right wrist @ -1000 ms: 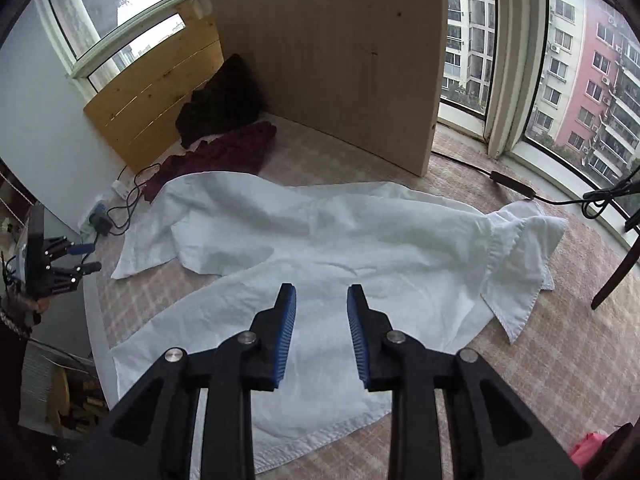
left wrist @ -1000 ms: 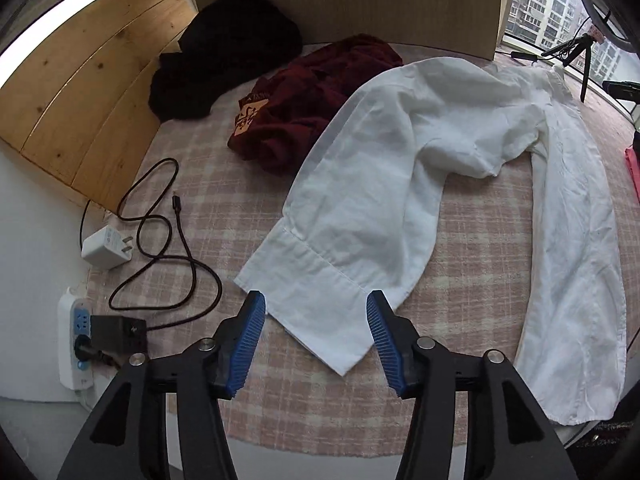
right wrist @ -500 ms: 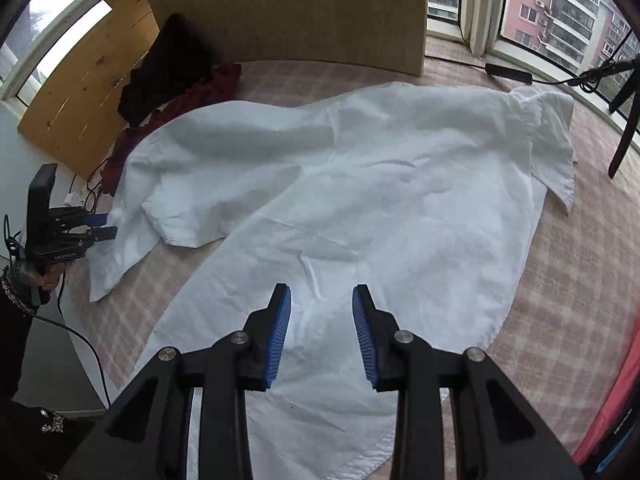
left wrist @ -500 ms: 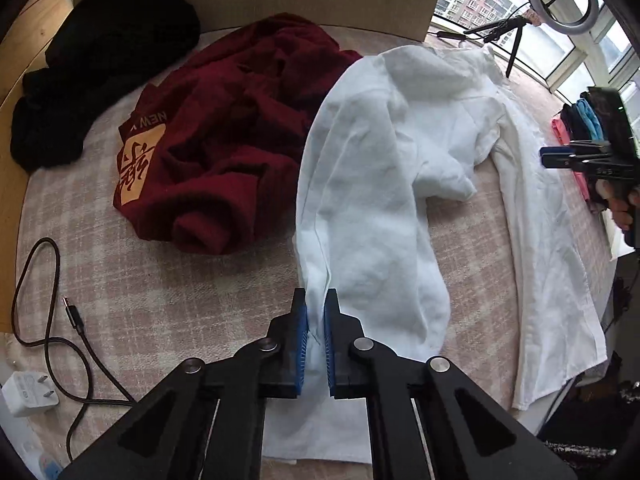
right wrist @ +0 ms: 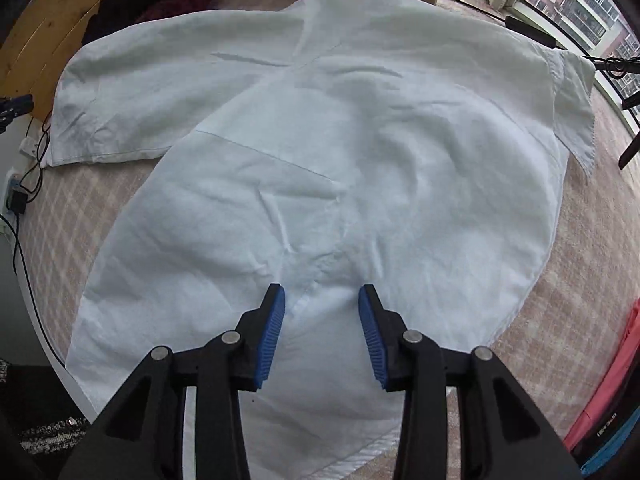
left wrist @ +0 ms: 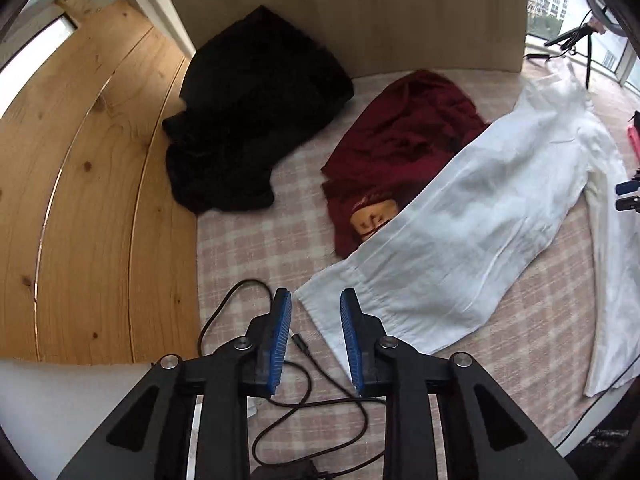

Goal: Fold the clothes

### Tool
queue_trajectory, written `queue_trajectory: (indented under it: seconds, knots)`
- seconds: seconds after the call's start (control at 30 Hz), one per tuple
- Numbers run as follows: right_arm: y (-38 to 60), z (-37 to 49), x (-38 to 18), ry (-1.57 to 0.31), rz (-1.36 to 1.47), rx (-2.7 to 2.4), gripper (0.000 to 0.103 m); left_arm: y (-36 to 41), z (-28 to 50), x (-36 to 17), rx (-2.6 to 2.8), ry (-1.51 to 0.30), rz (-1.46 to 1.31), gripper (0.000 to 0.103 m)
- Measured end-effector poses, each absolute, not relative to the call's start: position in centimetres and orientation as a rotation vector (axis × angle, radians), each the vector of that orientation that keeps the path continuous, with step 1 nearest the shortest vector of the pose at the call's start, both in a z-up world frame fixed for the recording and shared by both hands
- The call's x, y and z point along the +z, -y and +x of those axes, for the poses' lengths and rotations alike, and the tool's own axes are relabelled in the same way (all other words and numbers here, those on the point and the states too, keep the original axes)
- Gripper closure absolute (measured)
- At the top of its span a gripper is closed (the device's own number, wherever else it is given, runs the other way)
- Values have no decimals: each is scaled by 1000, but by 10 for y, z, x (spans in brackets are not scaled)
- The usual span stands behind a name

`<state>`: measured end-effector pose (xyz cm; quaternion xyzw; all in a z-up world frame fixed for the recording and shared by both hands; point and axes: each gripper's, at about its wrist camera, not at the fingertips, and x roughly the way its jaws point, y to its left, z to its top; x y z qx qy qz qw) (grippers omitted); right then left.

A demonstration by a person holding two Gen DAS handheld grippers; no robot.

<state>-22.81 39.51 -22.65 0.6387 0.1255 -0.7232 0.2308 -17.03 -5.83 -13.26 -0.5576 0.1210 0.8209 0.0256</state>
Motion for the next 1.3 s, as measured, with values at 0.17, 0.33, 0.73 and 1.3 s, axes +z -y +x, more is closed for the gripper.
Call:
queue_trajectory:
  seconds: [0.17, 0.33, 0.73, 1.3]
  knots:
    - [-428, -281, -165, -273, 1542, -2177, 65, -50, -212, -95, 2367, -432, -1421, 49]
    - [-472, -363, -155, -197, 1441, -2344, 65, -149, -290, -119, 2135, -454, -1324, 48]
    - [-498, -459, -198, -392, 1540, -2319, 65, -234, -375, -216, 1879, -563, -1475, 48]
    - [-604, -416, -203, 478, 1315, -2493, 43, -230, -349, -229, 1841, -590, -1409, 94]
